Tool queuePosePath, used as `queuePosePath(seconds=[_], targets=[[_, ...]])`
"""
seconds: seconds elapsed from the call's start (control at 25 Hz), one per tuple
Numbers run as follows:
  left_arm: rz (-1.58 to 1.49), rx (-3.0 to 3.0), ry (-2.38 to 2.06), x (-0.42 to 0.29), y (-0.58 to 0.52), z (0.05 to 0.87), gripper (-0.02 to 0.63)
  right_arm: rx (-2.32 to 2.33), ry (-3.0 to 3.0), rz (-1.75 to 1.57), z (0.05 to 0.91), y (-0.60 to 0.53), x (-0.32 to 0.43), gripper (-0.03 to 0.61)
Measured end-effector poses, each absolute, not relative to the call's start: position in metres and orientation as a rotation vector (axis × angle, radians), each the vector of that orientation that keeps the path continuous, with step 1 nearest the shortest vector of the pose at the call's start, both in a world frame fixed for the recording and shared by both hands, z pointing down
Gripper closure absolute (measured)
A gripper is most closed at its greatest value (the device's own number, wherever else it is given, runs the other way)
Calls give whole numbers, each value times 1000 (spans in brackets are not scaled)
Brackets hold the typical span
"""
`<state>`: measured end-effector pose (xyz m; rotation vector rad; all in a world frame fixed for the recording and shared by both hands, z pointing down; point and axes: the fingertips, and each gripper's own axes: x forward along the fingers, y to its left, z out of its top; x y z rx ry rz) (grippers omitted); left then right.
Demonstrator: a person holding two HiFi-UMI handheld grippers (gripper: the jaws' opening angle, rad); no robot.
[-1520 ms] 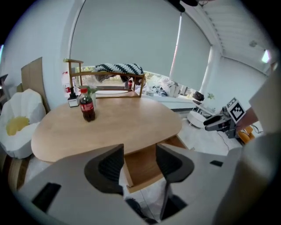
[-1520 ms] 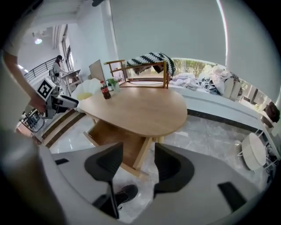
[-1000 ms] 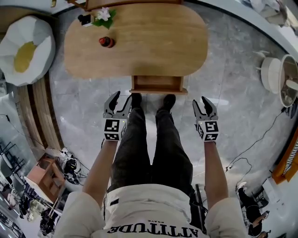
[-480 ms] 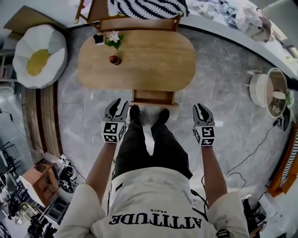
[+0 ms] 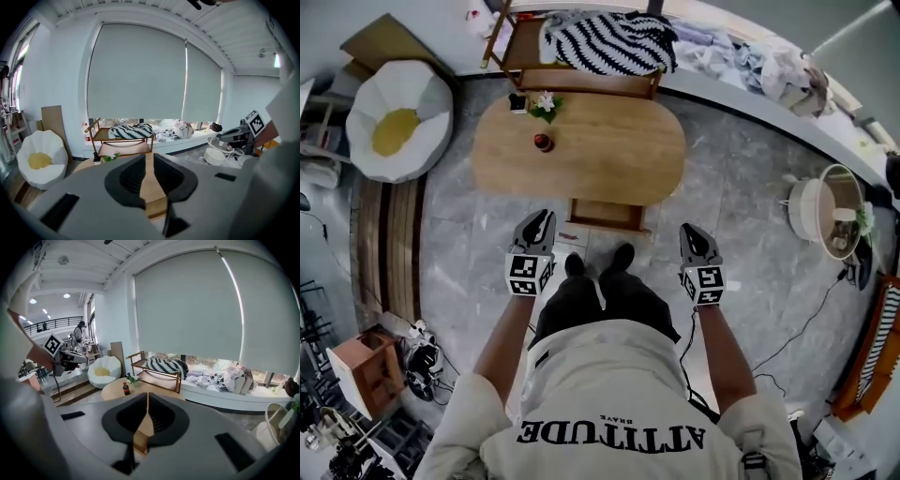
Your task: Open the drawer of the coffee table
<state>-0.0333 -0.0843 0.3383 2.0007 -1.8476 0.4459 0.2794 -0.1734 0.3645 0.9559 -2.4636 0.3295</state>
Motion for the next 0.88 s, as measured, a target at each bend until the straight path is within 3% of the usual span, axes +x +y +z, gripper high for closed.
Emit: queuePosePath(seconds=[0.88], targets=[[382, 2226, -1820, -68, 2, 244, 580, 1109, -2521, 181, 258, -59, 240, 560]])
